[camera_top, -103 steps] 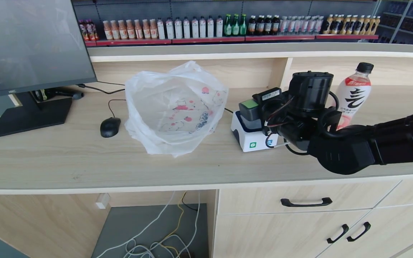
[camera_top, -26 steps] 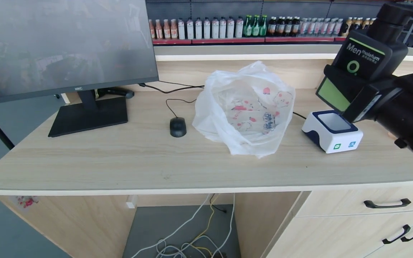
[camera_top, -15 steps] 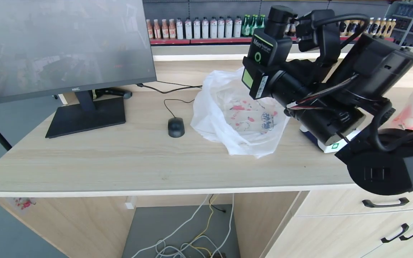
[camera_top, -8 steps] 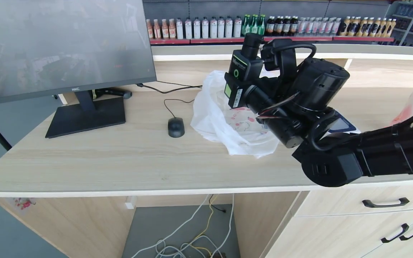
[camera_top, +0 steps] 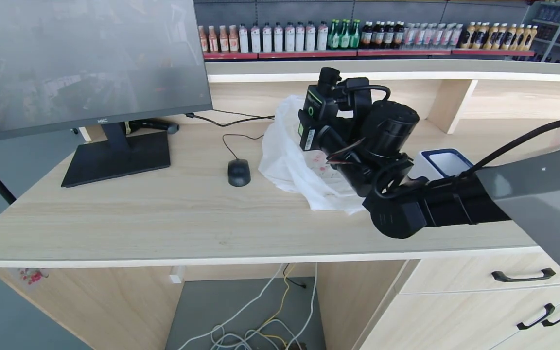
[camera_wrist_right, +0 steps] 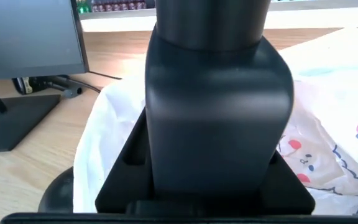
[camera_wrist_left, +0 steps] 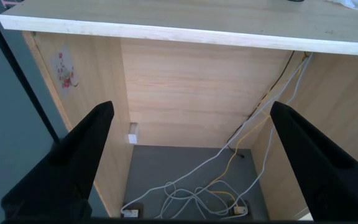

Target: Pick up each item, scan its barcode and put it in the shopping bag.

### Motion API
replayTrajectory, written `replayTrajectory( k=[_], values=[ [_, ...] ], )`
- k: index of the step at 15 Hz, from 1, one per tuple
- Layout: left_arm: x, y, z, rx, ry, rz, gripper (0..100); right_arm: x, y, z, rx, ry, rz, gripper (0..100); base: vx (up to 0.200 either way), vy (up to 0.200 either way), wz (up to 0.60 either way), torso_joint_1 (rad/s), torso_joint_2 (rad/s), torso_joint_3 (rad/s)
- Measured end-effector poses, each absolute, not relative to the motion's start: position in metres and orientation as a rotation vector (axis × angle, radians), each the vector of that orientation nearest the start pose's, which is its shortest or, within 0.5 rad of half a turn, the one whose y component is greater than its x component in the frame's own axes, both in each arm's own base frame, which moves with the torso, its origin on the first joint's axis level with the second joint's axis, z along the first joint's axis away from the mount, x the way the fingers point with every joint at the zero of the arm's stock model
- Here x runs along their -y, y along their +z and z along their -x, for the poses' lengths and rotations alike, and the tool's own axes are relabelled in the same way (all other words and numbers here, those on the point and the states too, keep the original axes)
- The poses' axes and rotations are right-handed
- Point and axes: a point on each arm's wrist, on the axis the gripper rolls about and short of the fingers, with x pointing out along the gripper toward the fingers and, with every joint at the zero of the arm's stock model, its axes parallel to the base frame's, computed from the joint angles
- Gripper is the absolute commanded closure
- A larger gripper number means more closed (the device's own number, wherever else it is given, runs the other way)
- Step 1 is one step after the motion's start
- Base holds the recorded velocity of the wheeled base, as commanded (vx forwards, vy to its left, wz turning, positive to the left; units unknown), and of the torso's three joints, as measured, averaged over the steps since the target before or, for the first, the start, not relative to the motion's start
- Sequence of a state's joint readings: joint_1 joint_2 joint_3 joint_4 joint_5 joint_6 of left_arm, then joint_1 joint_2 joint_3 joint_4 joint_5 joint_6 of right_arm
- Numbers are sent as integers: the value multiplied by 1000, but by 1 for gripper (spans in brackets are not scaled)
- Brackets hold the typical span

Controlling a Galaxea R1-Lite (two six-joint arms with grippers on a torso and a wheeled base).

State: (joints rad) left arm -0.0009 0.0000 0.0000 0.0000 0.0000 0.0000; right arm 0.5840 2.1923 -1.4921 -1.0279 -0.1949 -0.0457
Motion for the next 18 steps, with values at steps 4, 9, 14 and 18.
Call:
replayTrajectory(
  k=[4,9,14,18],
  values=[
    [0,75,23,0,-1,0,0,-250,212,-398,322,361,-80,100,0,0,0,0,0,0],
    [0,75,23,0,-1,0,0,-258,193,-409,300,357,-62,100,0,0,0,0,0,0],
    [0,75,23,0,0,0,0,-262,177,-414,273,341,-31,100,0,0,0,0,0,0],
    [0,75,23,0,-1,0,0,-265,166,-416,248,304,-33,100,0,0,0,0,0,0]
  ],
)
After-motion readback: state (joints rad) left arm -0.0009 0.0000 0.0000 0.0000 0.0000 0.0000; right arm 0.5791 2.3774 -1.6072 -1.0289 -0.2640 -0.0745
